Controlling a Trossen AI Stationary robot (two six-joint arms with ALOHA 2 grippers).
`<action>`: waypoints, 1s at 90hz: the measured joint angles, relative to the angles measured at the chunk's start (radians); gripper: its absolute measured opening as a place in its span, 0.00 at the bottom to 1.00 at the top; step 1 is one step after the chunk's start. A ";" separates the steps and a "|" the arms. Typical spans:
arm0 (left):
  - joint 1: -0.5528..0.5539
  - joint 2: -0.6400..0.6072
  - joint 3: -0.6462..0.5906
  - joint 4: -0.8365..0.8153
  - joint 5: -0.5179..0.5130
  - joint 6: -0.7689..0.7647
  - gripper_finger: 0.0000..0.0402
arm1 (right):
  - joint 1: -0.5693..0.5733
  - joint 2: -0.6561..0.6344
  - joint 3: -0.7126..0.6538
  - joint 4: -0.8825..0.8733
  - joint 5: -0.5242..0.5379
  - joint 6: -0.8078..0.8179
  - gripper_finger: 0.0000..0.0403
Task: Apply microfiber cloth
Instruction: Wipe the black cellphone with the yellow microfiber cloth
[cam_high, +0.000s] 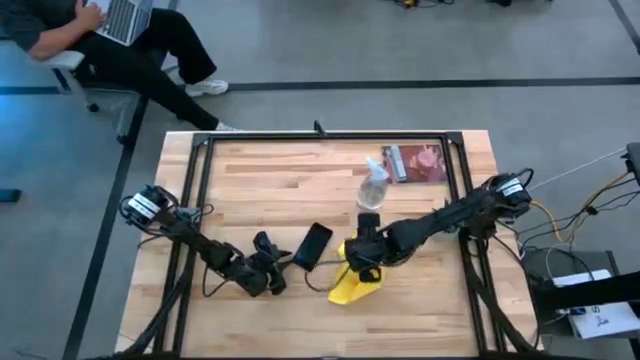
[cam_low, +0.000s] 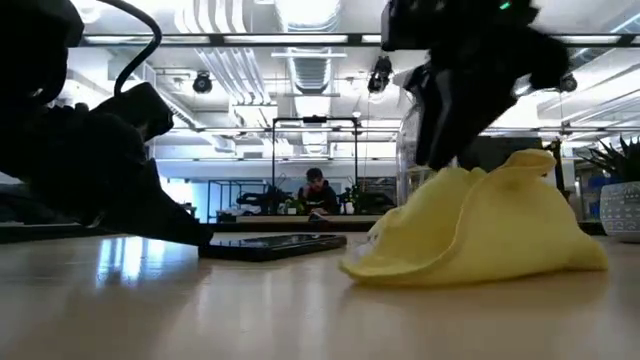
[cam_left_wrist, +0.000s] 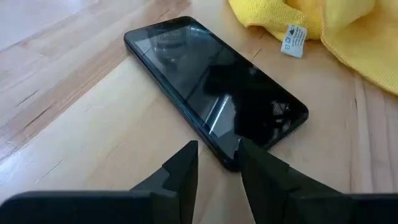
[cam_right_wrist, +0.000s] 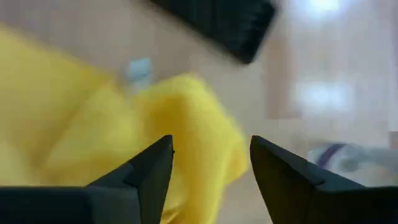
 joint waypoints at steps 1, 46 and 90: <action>0.000 0.000 0.000 0.000 0.000 0.000 0.24 | -0.006 0.001 0.000 0.006 -0.003 0.003 0.50; 0.000 0.001 0.000 0.003 -0.005 0.003 0.24 | -0.077 0.003 -0.227 0.372 -0.249 0.127 0.32; 0.000 0.001 -0.001 0.007 -0.007 0.004 0.24 | -0.071 0.004 -0.210 0.741 -0.221 -0.169 0.00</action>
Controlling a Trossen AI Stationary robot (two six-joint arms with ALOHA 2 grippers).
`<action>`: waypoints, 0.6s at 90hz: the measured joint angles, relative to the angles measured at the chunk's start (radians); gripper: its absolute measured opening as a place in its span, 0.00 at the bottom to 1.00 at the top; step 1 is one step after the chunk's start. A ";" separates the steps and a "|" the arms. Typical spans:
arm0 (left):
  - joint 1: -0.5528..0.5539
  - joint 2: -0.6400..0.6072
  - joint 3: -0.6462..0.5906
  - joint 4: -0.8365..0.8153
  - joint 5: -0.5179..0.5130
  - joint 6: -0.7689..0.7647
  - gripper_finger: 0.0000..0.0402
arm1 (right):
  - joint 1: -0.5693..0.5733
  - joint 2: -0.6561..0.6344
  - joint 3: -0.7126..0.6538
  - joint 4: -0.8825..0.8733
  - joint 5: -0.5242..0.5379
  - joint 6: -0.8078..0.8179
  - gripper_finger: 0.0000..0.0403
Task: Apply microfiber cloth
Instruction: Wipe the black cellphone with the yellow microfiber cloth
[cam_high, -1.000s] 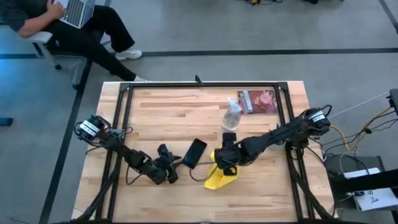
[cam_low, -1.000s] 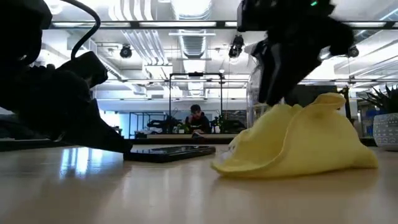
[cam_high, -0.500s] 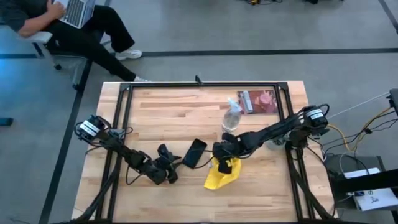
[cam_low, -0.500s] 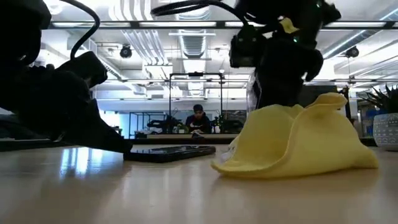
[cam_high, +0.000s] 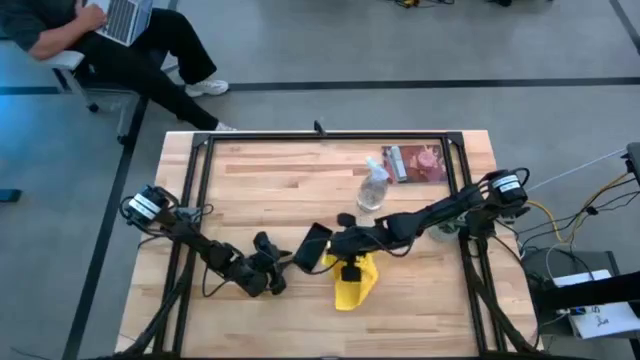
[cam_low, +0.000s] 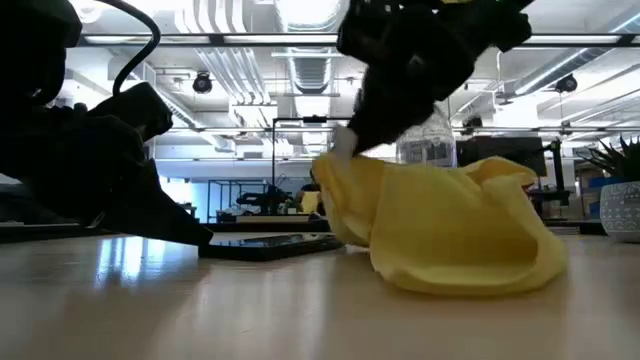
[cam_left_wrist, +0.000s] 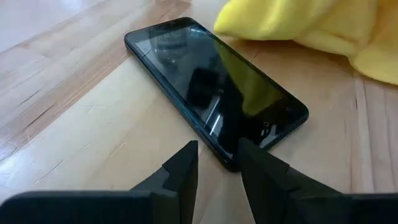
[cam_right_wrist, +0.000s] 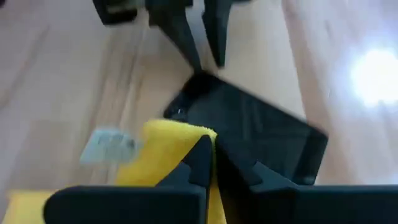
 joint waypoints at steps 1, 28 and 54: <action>0.000 0.000 0.000 0.000 0.000 0.000 0.24 | 0.000 0.000 0.000 0.008 0.000 -0.005 0.00; 0.000 0.000 0.000 0.001 -0.001 0.003 0.24 | -0.006 0.135 0.016 0.275 0.000 -0.046 0.00; 0.000 0.000 0.001 0.005 -0.001 0.002 0.24 | -0.011 0.393 0.186 0.339 0.053 -0.046 0.00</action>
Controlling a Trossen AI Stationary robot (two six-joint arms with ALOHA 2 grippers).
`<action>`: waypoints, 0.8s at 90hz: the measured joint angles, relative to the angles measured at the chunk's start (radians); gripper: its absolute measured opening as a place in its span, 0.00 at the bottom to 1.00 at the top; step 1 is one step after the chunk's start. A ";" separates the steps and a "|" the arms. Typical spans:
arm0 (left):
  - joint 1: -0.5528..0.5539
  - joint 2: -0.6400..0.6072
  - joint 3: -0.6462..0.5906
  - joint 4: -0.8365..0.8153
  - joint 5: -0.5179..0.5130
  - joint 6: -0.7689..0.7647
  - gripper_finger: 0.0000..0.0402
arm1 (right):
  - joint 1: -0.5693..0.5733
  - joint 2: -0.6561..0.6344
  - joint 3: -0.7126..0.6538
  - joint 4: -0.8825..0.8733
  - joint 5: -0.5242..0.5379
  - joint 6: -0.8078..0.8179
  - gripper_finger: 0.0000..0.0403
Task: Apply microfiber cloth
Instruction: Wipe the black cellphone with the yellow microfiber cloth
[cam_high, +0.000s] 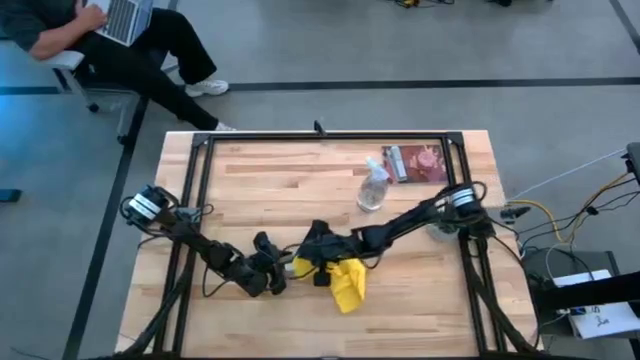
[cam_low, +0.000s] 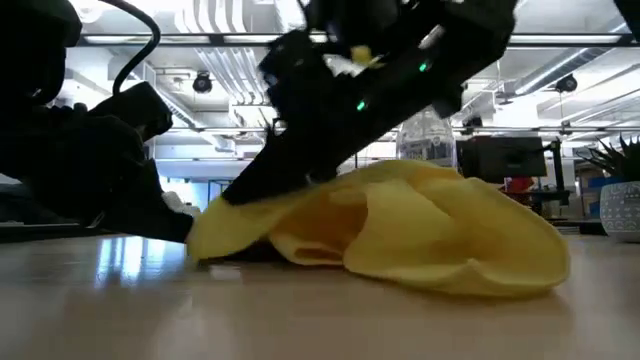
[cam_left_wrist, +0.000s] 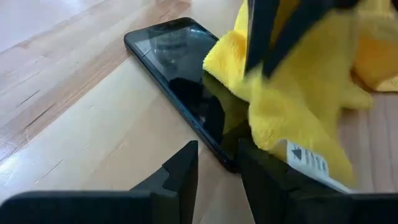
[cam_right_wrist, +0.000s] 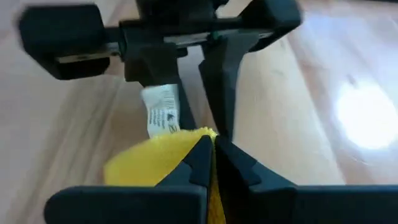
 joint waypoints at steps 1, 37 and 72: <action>0.000 0.000 0.000 0.000 0.000 0.000 0.24 | 0.001 0.008 0.003 -0.002 0.000 0.000 0.00; 0.000 0.000 0.000 0.003 0.001 -0.001 0.24 | 0.042 0.036 -0.013 -0.003 0.090 0.060 0.00; -0.004 0.000 -0.001 0.000 0.014 -0.001 0.24 | 0.093 -0.085 -0.127 -0.134 0.227 0.130 0.00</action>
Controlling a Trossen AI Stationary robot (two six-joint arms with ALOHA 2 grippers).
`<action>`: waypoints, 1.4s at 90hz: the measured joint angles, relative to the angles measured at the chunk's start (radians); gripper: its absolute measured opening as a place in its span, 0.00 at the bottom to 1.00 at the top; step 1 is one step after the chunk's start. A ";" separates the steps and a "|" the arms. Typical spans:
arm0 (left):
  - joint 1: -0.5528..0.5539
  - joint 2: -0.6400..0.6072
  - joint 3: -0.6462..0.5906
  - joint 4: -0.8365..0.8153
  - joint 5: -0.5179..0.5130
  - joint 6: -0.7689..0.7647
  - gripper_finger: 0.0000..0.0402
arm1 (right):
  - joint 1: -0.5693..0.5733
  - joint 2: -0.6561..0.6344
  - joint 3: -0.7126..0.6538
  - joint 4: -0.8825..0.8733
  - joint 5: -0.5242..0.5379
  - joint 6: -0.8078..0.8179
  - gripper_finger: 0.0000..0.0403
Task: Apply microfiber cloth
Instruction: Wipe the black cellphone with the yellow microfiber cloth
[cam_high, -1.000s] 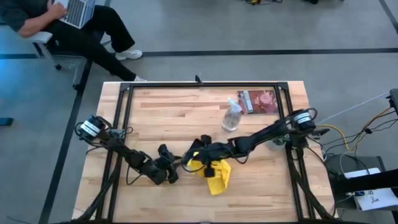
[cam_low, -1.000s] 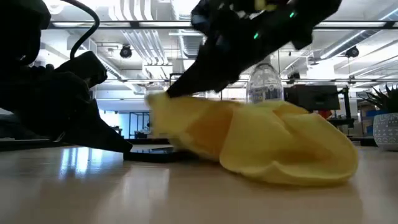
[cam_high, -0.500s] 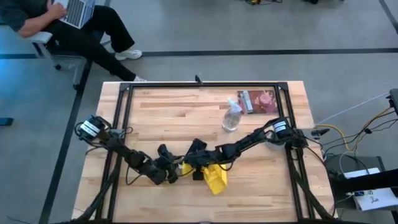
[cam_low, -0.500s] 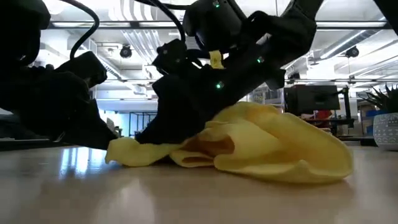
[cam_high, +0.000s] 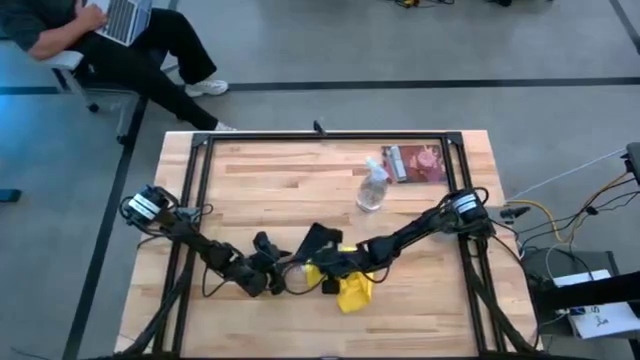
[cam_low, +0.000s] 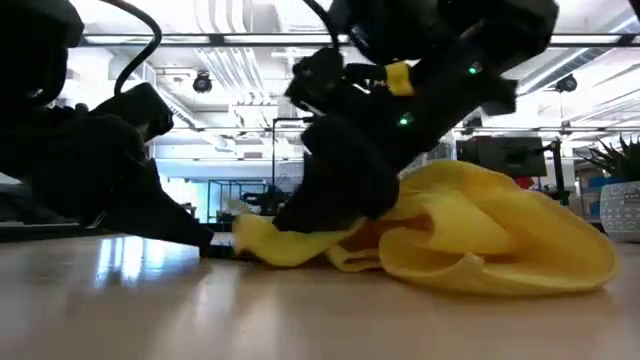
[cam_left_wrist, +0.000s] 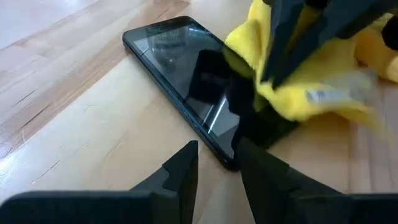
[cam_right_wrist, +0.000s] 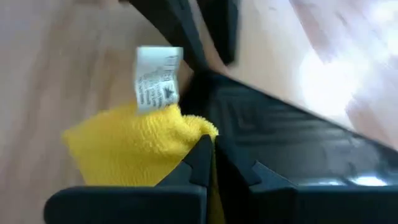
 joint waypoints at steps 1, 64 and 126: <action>0.000 0.000 0.000 0.000 0.001 0.000 0.24 | 0.000 -0.002 -0.004 0.000 0.005 0.004 0.00; -0.003 -0.016 0.000 0.001 0.011 0.006 0.24 | -0.017 0.149 0.023 0.349 0.021 0.007 0.00; -0.002 -0.015 0.001 0.018 0.010 0.000 0.24 | -0.029 0.160 0.053 0.350 0.111 0.045 0.00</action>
